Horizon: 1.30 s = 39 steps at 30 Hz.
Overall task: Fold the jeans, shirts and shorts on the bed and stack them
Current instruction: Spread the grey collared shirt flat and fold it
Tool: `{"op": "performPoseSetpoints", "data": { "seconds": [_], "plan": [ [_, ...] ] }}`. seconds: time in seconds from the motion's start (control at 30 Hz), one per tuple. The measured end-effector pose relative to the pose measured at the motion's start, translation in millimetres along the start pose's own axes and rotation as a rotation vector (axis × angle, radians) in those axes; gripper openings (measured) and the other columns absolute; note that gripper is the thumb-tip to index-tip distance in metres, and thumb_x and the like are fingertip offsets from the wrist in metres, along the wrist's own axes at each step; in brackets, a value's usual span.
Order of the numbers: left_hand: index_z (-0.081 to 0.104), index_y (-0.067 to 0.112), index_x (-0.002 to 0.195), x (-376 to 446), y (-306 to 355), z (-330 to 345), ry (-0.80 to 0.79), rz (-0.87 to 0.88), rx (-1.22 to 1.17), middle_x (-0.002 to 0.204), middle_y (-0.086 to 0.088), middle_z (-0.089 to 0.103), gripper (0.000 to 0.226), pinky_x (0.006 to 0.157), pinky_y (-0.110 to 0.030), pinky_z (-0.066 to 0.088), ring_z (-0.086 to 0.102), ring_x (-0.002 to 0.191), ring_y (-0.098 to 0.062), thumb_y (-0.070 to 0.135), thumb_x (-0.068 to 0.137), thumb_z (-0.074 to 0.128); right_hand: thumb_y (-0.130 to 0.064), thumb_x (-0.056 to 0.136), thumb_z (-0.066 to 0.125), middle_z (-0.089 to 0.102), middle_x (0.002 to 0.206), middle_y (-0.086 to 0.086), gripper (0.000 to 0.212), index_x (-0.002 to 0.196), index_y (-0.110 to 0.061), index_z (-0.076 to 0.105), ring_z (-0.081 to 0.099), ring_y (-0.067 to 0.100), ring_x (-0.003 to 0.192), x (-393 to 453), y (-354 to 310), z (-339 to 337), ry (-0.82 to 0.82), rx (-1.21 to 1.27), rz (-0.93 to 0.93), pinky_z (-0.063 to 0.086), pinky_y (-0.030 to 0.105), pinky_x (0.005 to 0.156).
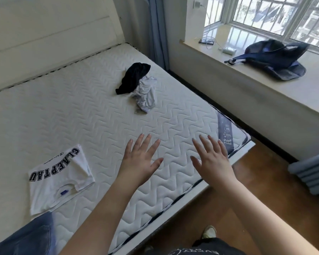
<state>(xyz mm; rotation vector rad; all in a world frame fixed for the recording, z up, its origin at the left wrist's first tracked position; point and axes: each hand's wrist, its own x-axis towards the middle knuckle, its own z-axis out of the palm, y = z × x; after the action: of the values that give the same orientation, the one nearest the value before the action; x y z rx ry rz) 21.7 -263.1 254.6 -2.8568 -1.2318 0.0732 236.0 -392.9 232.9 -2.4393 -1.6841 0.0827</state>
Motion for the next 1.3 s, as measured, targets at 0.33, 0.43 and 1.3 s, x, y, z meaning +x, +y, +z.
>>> {"op": "performPoseSetpoints", "data": {
  "seconds": [0.33,0.43,1.3],
  "plan": [
    [-0.002,0.042,0.153,61,100,-7,-0.05,-0.054,0.049,0.164,0.007,-0.004,0.065,0.119,-0.041,-0.013,-0.013,0.15,-0.014,0.064,0.095,0.016,-0.054,0.098,0.031,0.021,0.162,0.001,0.06,0.153,-0.029,0.025,0.009,0.024,0.151,25,128,-14,-0.055,0.045,0.024,-0.003,0.041,0.121],
    [-0.002,0.042,0.153,74,109,-6,-0.055,-0.074,0.06,0.164,0.007,-0.003,0.065,0.118,-0.041,-0.013,-0.012,0.15,-0.015,0.064,0.095,0.016,-0.054,0.097,0.028,0.025,0.161,0.002,0.061,0.152,-0.027,0.027,0.012,0.026,0.15,37,140,-20,-0.039,0.054,0.002,-0.003,0.041,0.121],
    [-0.003,0.042,0.153,251,132,11,-0.114,0.141,-0.035,0.164,0.007,-0.006,0.07,0.117,-0.043,-0.016,-0.015,0.149,-0.016,0.07,0.091,0.013,-0.055,0.1,0.02,0.017,0.163,-0.001,0.06,0.155,-0.03,0.02,0.003,0.022,0.151,144,204,-26,-0.103,-0.081,0.059,-0.022,0.033,0.116]
  ]
}}
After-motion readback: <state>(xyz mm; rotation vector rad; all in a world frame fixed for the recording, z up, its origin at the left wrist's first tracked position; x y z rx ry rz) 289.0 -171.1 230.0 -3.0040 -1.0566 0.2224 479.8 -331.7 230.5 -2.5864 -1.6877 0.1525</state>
